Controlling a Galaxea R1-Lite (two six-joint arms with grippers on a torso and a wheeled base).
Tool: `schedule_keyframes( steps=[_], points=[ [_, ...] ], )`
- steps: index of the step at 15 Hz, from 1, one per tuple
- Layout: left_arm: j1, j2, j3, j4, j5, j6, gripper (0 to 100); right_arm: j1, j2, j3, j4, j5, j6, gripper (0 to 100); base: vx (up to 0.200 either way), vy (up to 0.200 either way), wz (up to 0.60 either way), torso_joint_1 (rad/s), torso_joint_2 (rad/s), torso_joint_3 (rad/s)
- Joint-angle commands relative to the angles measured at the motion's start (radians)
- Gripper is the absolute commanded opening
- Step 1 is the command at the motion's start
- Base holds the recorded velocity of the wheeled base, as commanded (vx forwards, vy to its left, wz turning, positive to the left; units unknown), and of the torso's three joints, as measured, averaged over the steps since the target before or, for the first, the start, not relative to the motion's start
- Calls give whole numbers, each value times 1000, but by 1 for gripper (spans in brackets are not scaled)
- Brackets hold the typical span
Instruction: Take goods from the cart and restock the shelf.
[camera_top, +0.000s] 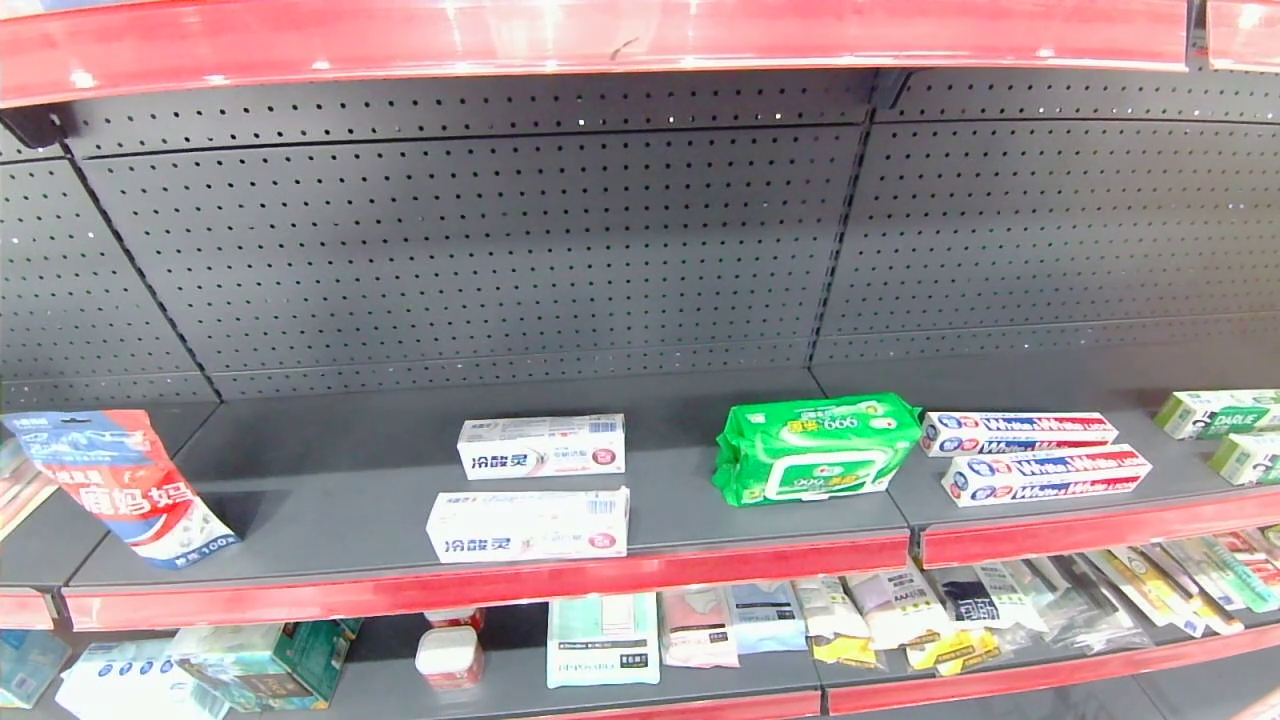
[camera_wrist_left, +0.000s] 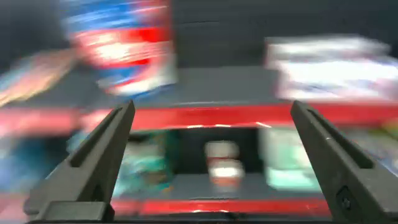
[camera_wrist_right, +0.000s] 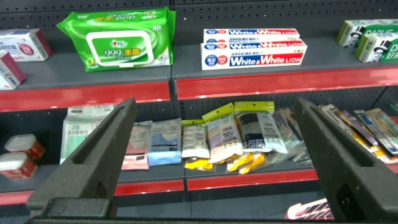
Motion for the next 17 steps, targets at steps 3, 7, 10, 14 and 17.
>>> schedule_keyframes(
  steps=[3,7,10,14,17],
  points=[
    [2,-5,1,23,102,-90,100,0,1,1,0,2,0,100,0,0,0,0,0,0],
    [-2,-22,1,26,71,-18,100,0,1,1,0,2,0,100,0,0,0,0,0,0],
    [-7,-24,1,26,79,-62,100,0,1,1,0,2,1,100,0,0,0,0,0,0],
    [-7,-22,1,24,80,-70,100,0,1,1,0,2,0,100,0,0,0,0,0,0],
    [-7,-24,1,24,80,-72,100,-1,1,1,0,0,-6,100,0,0,0,0,0,0]
  ],
)
